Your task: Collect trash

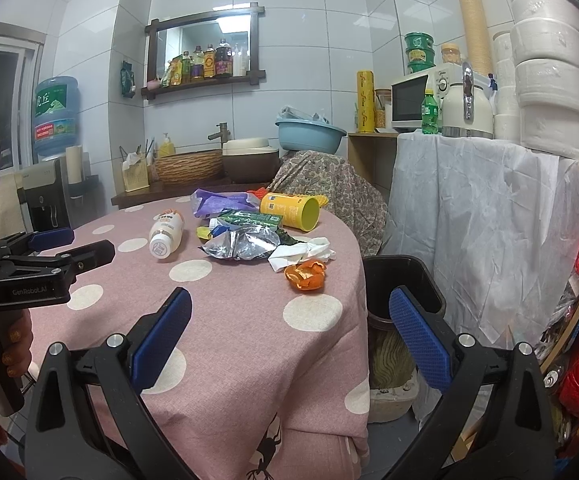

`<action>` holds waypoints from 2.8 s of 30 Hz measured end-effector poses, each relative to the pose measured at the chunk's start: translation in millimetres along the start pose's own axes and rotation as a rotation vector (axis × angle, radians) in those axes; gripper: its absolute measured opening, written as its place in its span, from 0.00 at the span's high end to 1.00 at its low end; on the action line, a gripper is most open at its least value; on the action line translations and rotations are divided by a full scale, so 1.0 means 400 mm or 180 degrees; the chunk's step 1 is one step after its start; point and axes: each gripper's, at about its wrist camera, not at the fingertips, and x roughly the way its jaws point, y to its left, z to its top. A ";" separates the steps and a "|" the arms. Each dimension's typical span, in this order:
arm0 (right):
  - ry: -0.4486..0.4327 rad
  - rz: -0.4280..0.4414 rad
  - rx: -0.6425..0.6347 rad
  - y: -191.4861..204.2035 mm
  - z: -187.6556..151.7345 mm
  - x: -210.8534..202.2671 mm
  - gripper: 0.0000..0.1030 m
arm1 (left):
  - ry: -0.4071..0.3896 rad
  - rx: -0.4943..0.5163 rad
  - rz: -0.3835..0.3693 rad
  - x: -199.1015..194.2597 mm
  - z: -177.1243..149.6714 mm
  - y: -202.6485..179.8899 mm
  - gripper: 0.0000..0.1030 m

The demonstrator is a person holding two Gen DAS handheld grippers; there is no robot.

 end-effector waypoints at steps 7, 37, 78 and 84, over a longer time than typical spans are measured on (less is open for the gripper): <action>0.0000 0.0002 -0.0002 0.001 0.001 -0.001 0.05 | 0.0002 -0.0003 -0.0004 0.000 0.000 0.000 0.05; 0.0008 -0.0015 -0.0009 0.001 -0.003 0.002 0.05 | 0.0040 0.0057 -0.0044 0.022 -0.011 -0.033 0.05; 0.1169 0.0368 -0.0192 -0.047 0.029 0.560 0.28 | 0.0914 -0.0279 0.0113 0.296 0.032 0.145 0.05; 0.1280 0.0341 -0.0197 -0.050 0.018 0.593 0.42 | 0.0979 -0.0301 0.0104 0.314 0.027 0.155 0.05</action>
